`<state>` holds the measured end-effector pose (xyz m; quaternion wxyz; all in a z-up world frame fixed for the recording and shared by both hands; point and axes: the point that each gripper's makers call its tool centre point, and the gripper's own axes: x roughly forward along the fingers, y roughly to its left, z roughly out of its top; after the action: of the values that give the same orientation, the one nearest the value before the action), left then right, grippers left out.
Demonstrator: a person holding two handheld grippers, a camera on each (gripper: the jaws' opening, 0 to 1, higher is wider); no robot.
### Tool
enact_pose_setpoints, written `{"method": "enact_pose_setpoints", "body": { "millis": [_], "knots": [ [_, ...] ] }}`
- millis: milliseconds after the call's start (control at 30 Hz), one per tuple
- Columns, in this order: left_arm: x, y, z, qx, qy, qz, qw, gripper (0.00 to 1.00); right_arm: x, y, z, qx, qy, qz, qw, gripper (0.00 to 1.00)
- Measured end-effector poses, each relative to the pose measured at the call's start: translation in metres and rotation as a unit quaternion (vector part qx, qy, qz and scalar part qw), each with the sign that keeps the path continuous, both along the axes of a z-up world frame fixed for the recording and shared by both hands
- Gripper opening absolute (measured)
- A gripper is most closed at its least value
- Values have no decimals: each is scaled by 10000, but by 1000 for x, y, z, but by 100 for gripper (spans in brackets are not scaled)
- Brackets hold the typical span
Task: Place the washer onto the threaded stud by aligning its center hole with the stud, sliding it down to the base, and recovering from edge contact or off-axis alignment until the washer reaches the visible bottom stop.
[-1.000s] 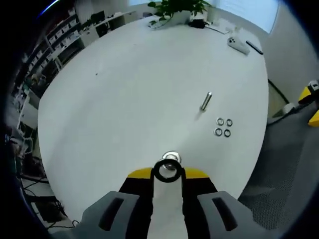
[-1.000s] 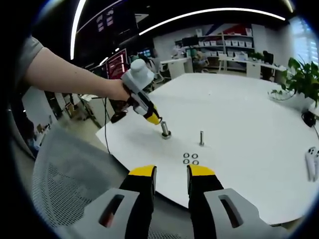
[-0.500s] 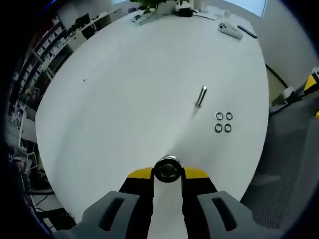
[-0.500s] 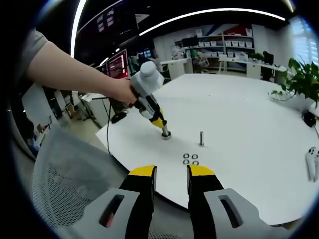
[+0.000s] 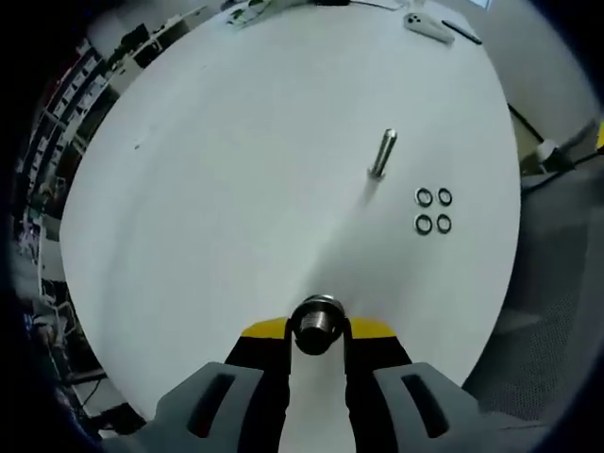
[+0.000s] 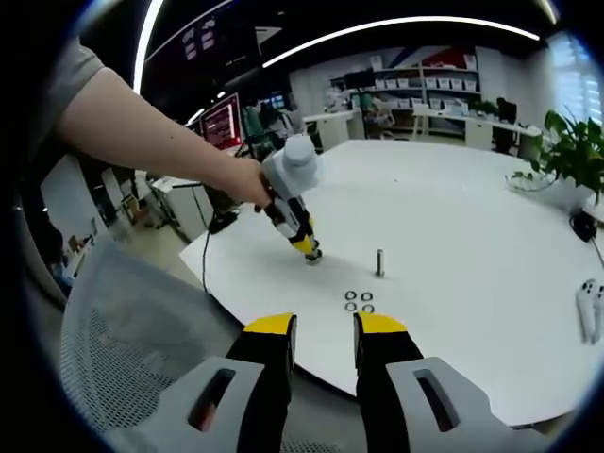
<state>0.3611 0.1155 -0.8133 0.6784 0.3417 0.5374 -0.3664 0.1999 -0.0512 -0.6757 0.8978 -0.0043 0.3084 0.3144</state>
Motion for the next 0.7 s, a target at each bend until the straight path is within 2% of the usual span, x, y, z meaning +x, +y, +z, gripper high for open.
{"method": "enact_pose_setpoints", "body": {
  "millis": [200, 367, 467, 533, 567, 633, 700],
  "knots": [
    [-2, -2, -8, 47, 91, 58, 9999, 19, 0, 0, -1, -32, 4, 3, 10000, 27],
    [-4, -2, -8, 84, 79, -3, 9999, 19, 0, 0, -1, -39, 1, 15, 10000, 26],
    [-6, -3, -9, -144, 169, 133, 9997, 20, 1, 0, -1, -32, 2, 15, 10000, 26],
    [-5, 1, -8, -127, 108, 215, 9996, 20, 1, 0, -1, -42, 3, 29, 10000, 26],
    [-3, 1, -6, -217, -10, 274, 9994, 21, 0, 0, -1, -42, 1, 33, 10000, 26],
    [-5, 1, -3, -329, -65, 426, 9985, 23, 0, 0, -1, -35, 3, 33, 10000, 26],
    [-3, 4, -3, -355, -212, 439, 9982, 32, 0, 1, 0, -33, -4, 63, 10000, 26]
  ]
}}
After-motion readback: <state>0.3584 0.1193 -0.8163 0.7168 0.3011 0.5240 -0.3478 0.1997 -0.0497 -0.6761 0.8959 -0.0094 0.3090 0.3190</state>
